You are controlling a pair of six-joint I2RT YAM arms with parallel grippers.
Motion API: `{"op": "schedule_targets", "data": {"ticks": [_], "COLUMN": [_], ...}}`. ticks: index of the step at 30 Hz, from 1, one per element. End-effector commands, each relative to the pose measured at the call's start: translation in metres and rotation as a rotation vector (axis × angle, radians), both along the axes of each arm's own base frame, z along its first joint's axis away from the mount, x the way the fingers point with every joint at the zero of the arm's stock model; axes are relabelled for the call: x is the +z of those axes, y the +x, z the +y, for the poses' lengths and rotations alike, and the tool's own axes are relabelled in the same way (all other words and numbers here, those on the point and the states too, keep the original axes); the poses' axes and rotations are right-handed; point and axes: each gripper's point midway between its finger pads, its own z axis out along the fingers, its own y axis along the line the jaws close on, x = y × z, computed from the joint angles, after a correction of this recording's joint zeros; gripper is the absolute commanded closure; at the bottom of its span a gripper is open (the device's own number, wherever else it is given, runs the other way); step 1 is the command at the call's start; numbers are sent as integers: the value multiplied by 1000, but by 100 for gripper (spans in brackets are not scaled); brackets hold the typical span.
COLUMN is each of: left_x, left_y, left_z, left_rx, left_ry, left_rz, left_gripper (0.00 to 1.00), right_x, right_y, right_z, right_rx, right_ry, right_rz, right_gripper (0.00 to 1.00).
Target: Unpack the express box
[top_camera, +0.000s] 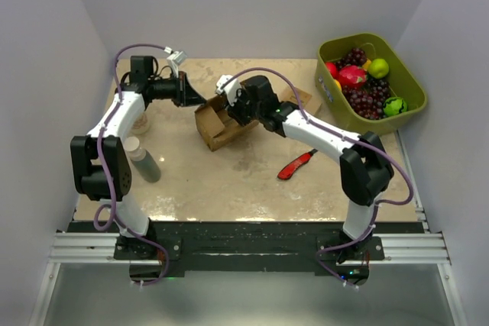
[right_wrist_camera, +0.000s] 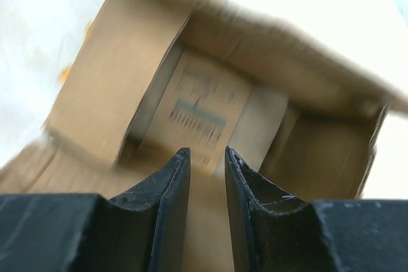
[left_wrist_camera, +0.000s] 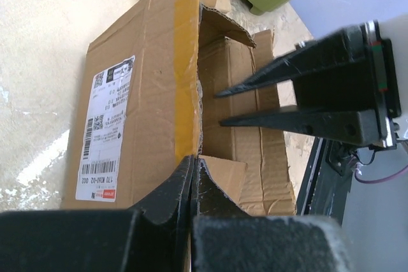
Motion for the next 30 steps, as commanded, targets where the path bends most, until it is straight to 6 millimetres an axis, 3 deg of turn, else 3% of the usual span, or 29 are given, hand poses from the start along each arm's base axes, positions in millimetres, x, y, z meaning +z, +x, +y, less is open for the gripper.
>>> {"op": "schedule_targets", "data": {"ticks": [1,6,11,15,21,26,30], "left_x": [18,17,23,28,14,3,-7], "left_y": [-16,-17,-13,-13,-17,-16,-12], "left_z": [-1,0,0,-2,-2,0,1], "left_rx": [-31,-26,-27,-53,-53,-57,-58], "left_ry": [-21,-17,-19,-37,-35,-9,2], "left_rz": [-44,-44,-62,-74,-26,-25,-6], "left_gripper": [100,100,100,100,100,100,100], "right_x": [11,-11,-28,-45,-67,-103,-118], "right_y": [27,44,39,36,42,45,50], "right_z": [9,-15,-30,-37,-40,-47,-48], "right_rx": [-58,-175,-208,-249,-261,-257,-245], "right_ry": [26,-48,-48,-42,-48,-107,-105], "right_rz": [-39,-50,29,92,167,259,302], "right_gripper": [70,71,72,49,40,20,15]}}
